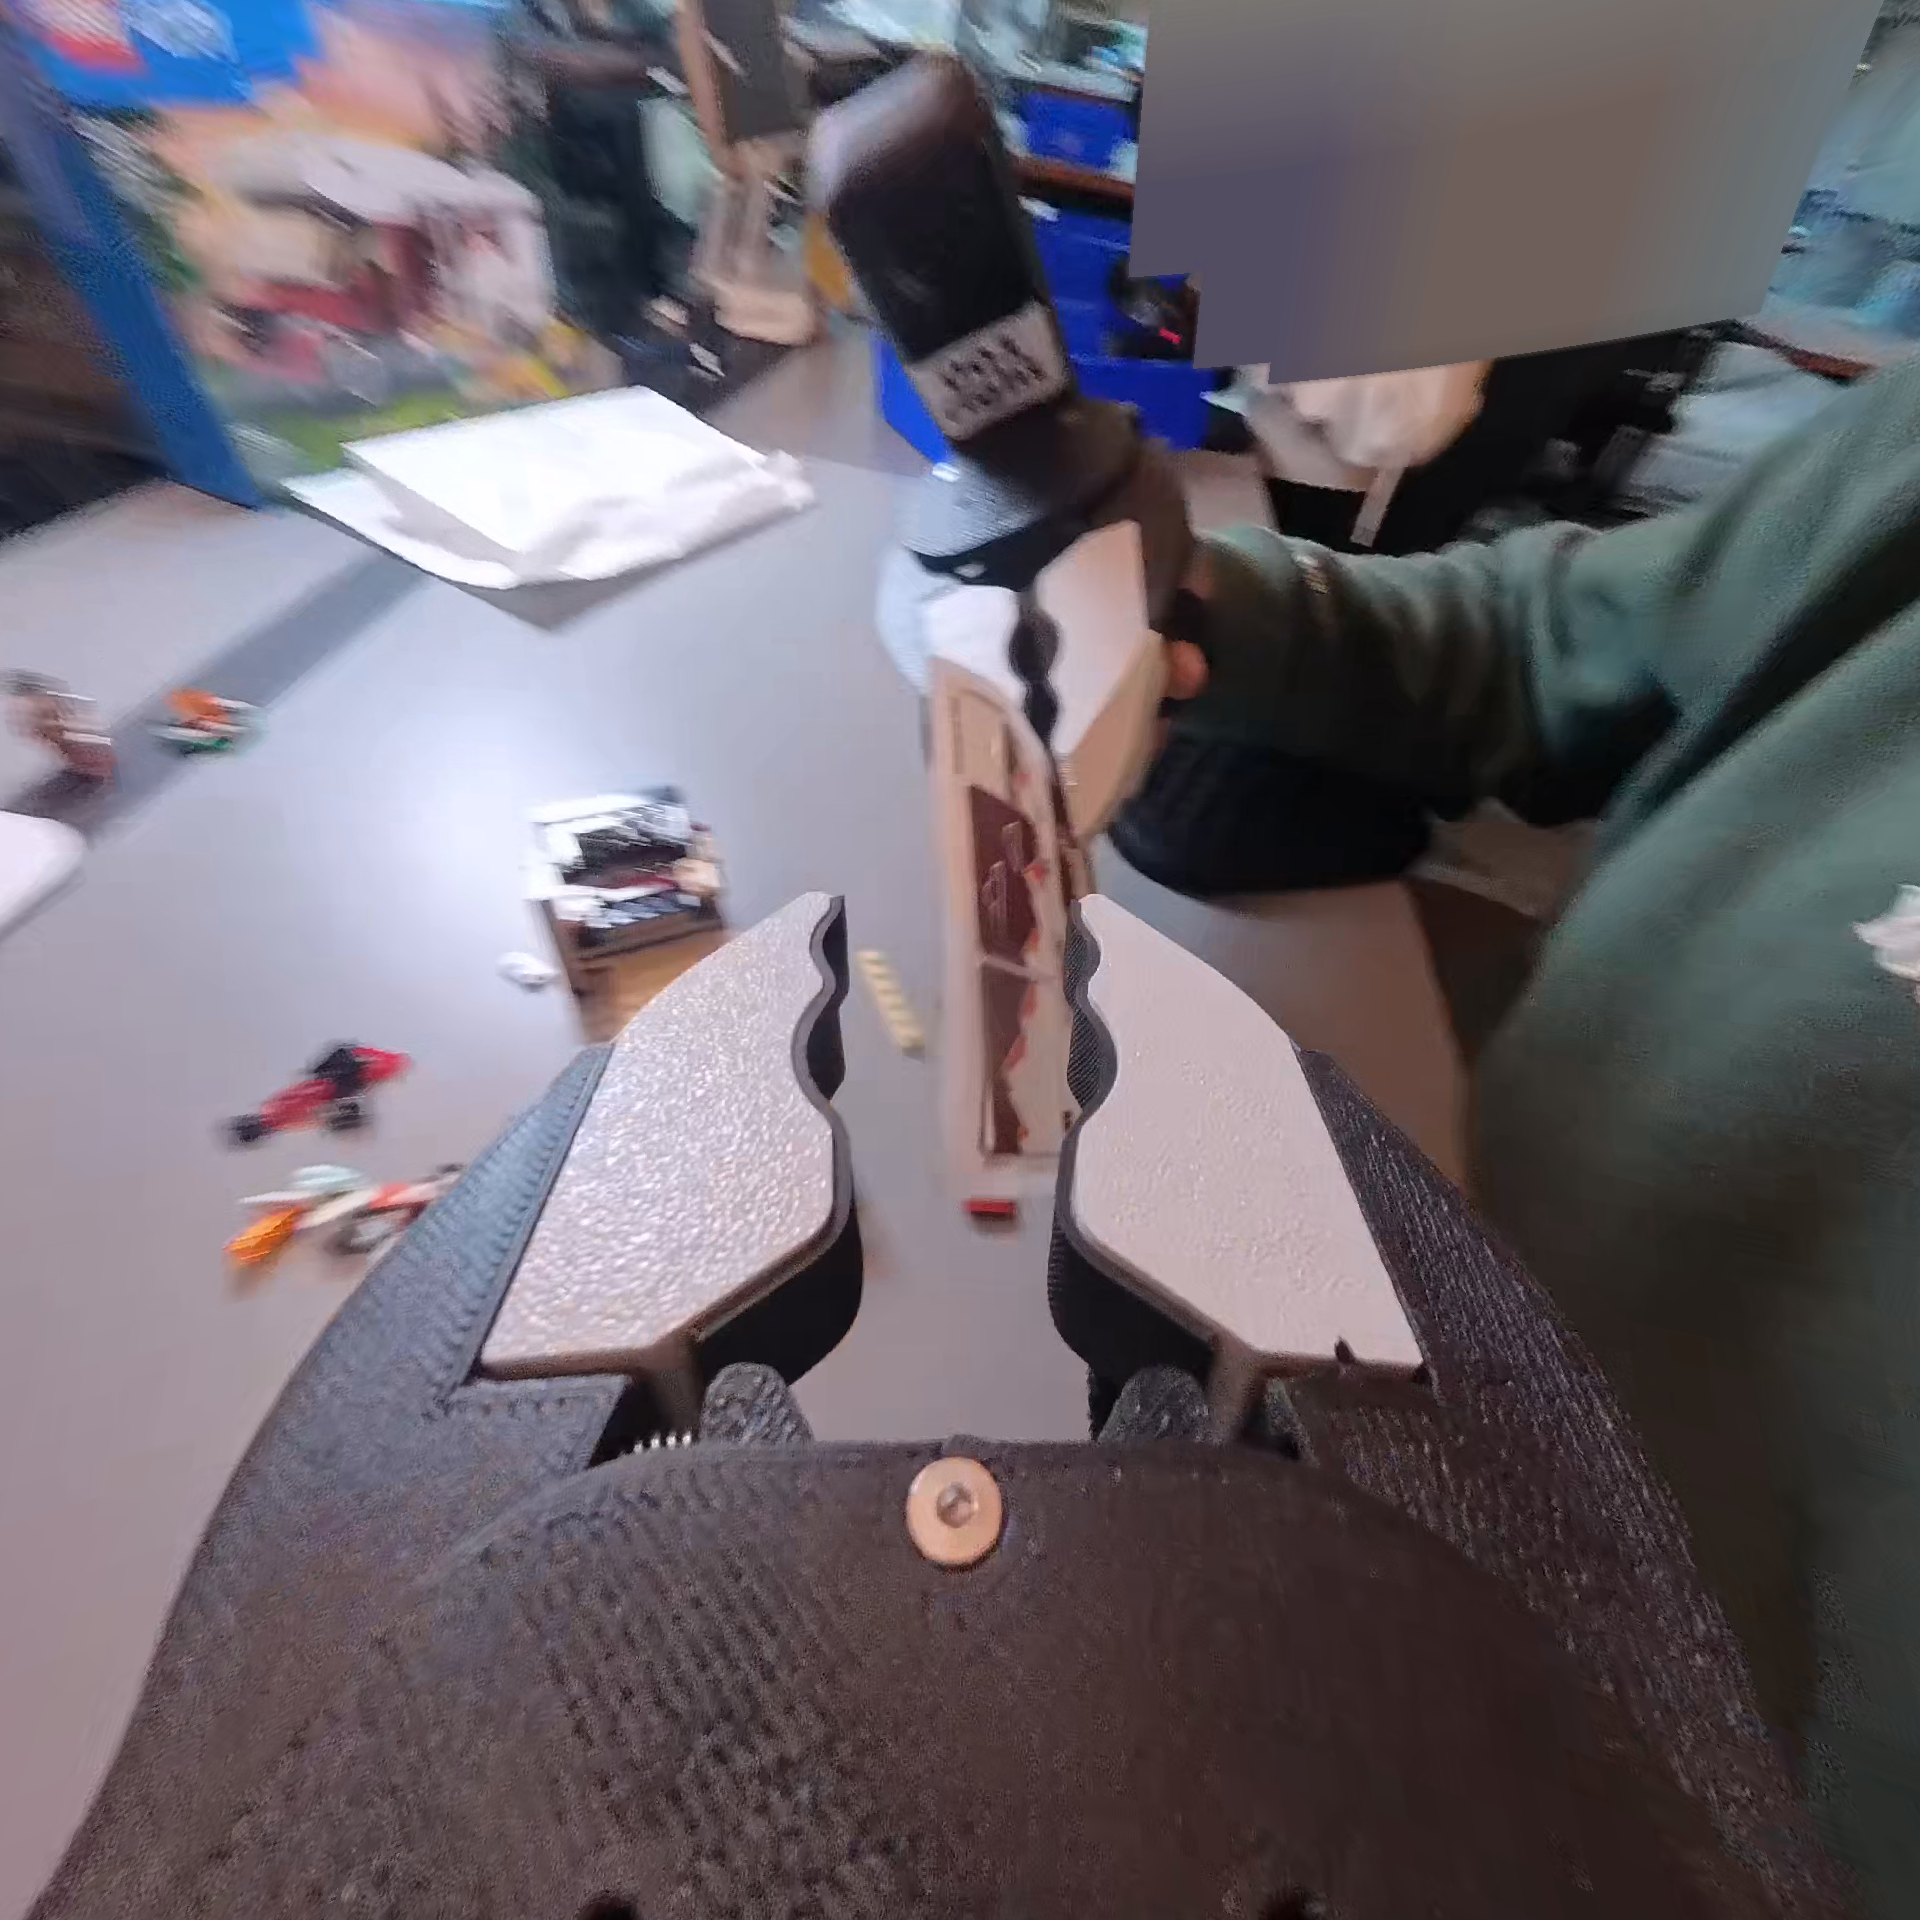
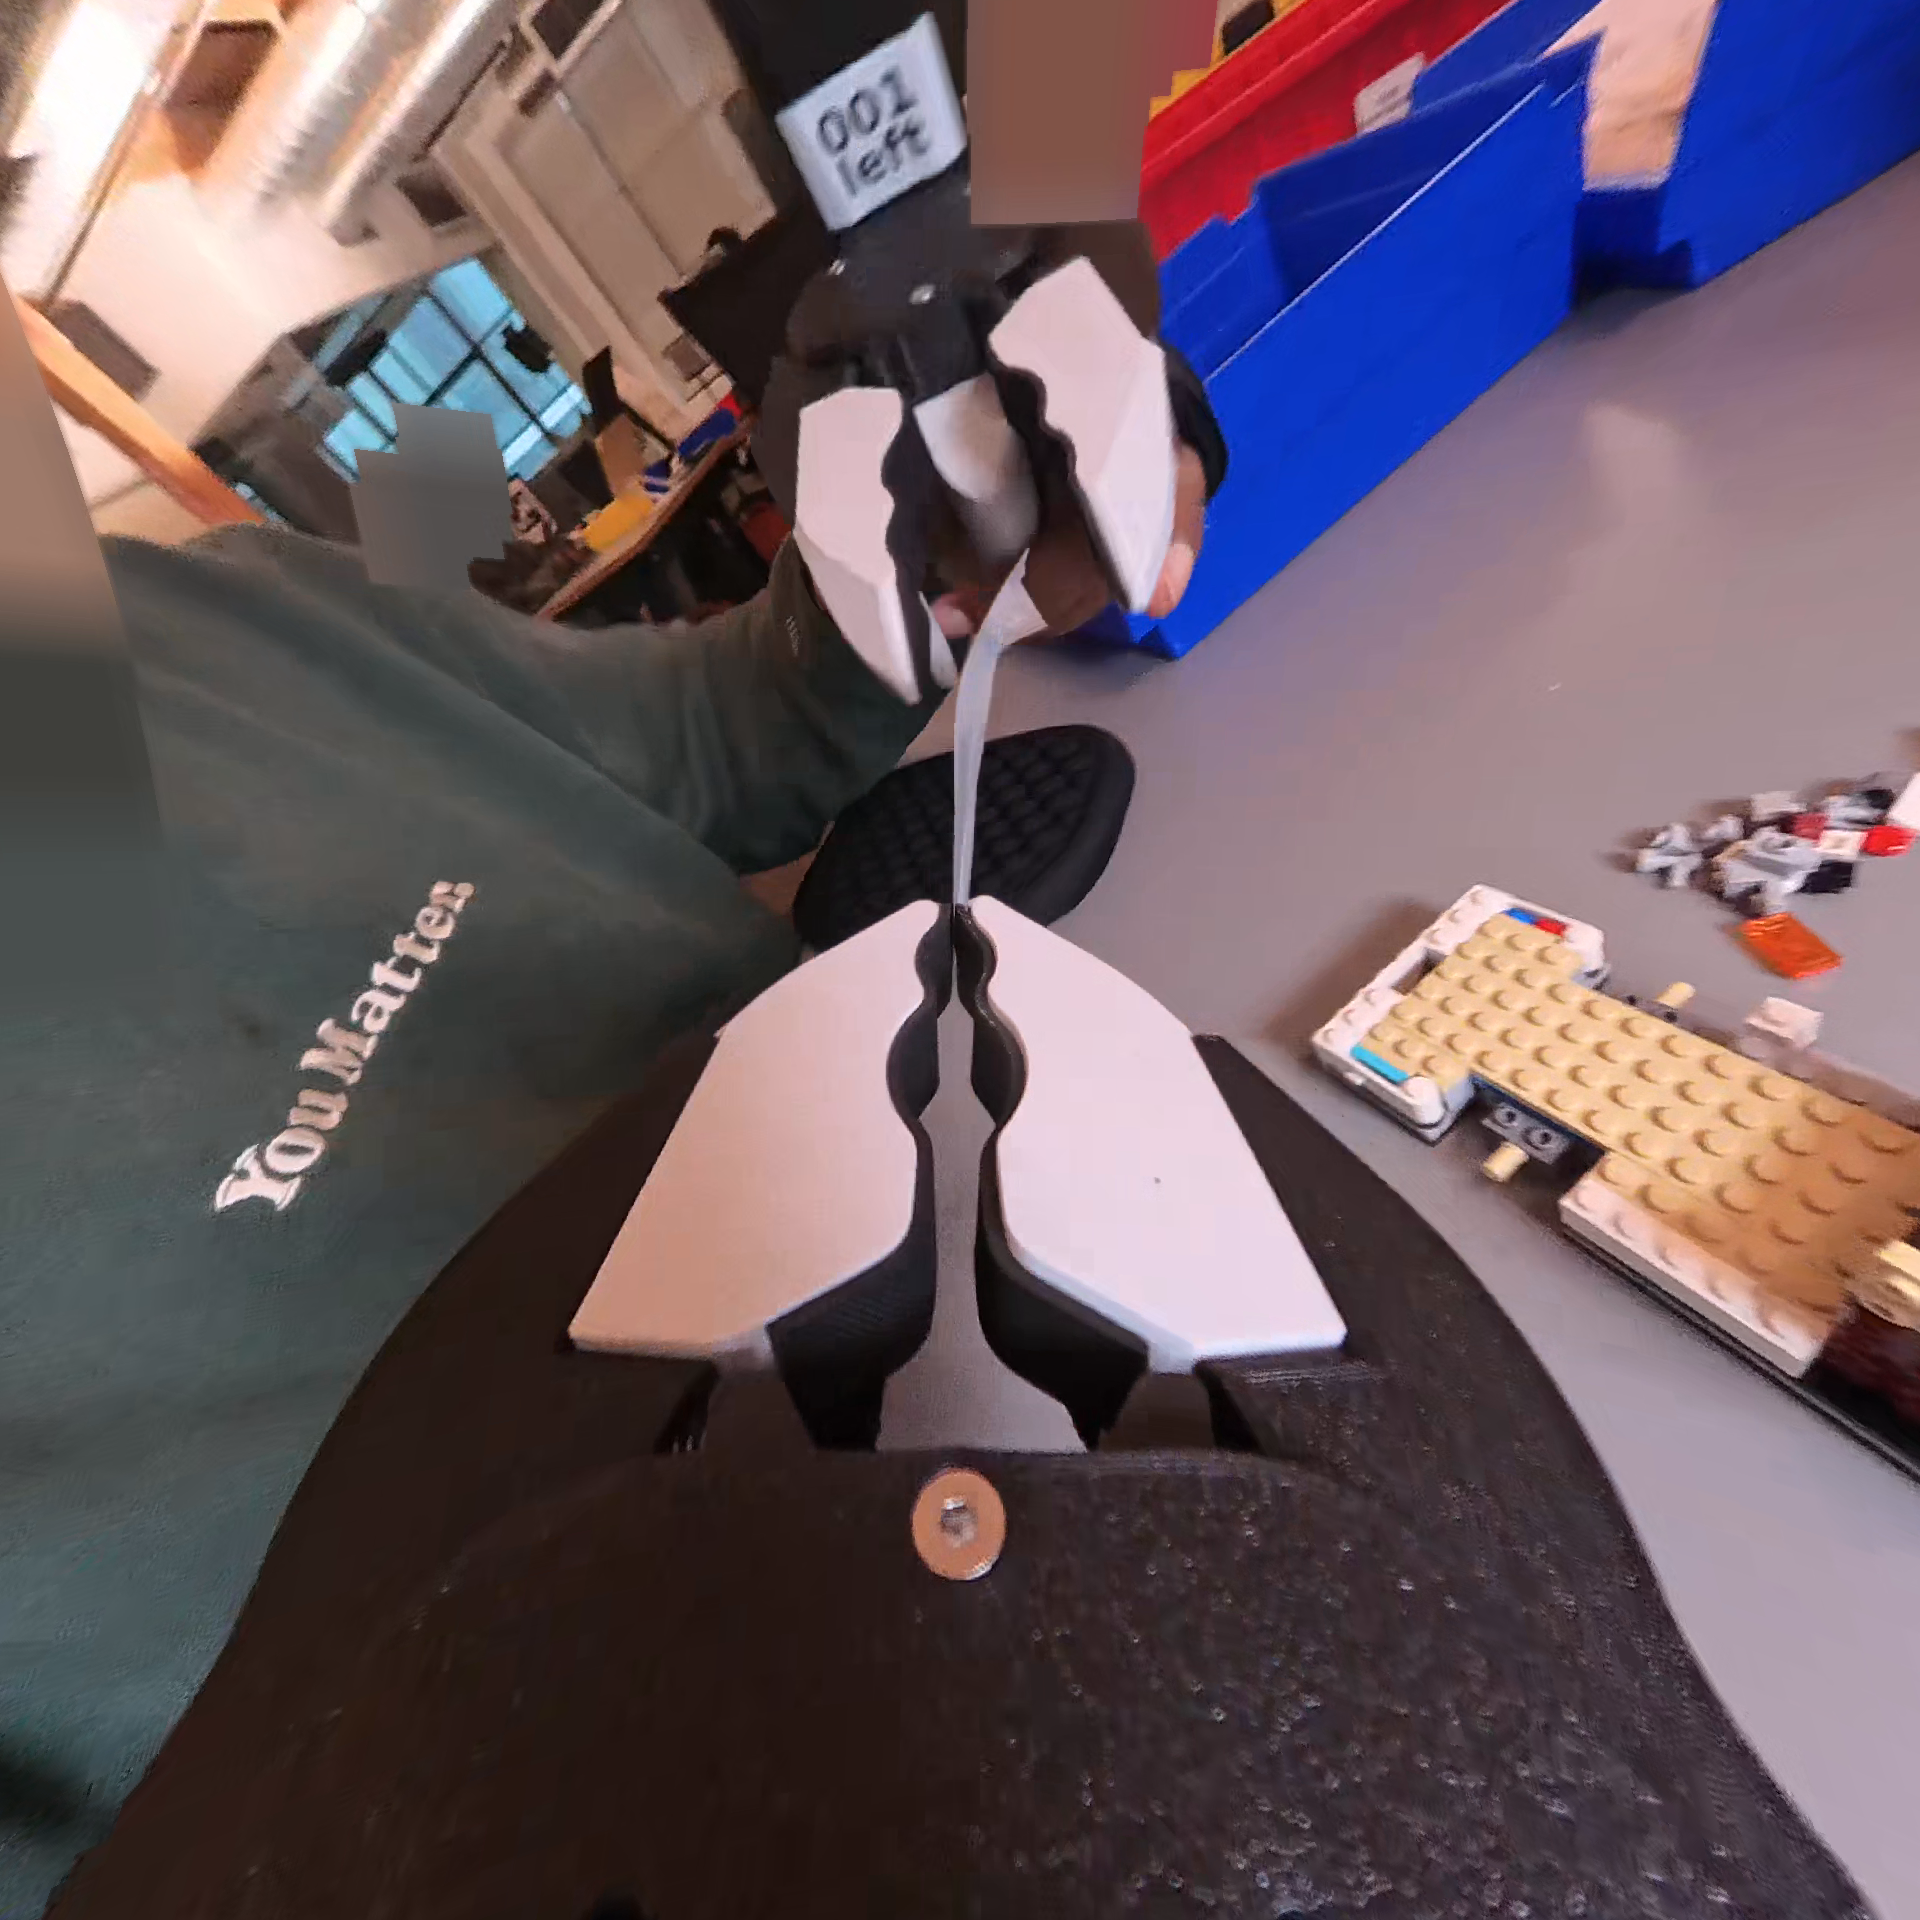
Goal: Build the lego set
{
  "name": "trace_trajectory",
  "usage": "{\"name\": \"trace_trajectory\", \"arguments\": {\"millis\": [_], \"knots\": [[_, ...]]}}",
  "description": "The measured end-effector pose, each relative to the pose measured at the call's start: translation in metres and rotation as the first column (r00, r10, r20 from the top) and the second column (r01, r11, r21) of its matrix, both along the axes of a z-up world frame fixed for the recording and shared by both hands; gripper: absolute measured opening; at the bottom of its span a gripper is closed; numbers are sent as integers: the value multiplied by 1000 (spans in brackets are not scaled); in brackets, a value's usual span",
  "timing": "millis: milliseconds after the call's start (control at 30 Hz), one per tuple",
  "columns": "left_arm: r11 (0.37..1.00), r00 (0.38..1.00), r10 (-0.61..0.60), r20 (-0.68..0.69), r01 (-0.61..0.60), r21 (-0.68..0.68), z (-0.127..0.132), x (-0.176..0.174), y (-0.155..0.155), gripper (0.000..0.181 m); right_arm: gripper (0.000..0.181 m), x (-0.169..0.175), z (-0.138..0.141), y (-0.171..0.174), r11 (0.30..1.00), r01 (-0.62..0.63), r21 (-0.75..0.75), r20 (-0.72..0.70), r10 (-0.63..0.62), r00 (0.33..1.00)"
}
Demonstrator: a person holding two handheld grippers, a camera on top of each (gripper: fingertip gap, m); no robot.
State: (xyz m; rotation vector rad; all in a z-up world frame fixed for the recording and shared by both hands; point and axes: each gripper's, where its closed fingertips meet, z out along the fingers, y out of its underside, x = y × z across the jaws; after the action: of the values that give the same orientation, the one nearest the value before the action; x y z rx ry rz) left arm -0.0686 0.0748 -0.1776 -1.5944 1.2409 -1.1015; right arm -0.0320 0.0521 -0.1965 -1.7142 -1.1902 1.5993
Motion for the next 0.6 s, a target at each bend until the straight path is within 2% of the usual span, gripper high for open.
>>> {"name": "trace_trajectory", "arguments": {"millis": [100, 200, 267, 367, 433, 467, 533, 600], "knots": [[960, 977, -212, 3, 209, -185, -12, 20, -32, 32, 0, -3, -4, -16, 995, -96, -23, 19, 97, 995], [939, 967, -254, 31, 254, -232, -17, 29, -40, 3, 0, -3, -10, -25, 992, -129, -8, 50, 130, 990], [925, 968, -240, 75, 252, -285, -17, 32, -39, 0, 0, -1, -12, -22, 995, -101, 18, 62, 100, 993], [903, 975, -191, 117, 221, -367, -21, 32, -30, 0, 9, 2, -5, 2, 981, 65, 185, 43, -74, 996], [881, 978, -159, 138, 203, -428, -25, 31, -24, 0, 14, 4, 15, 12, 915, 171, 364, -34, -171, 985], [867, 979, -144, 141, 194, -459, -28, 31, -21, 0, 14, 5, 23, 10, 860, 189, 474, -50, -188, 981], [843, 980, -134, 147, 191, -502, -32, 32, -19, 0, 17, 2, 26, 5, 708, 157, 689, -1, -215, 977], [825, 977, -145, 156, 206, -526, -34, 34, -20, 0, 22, -2, 9, 7, 553, 52, 831, 120, -270, 955]]}}
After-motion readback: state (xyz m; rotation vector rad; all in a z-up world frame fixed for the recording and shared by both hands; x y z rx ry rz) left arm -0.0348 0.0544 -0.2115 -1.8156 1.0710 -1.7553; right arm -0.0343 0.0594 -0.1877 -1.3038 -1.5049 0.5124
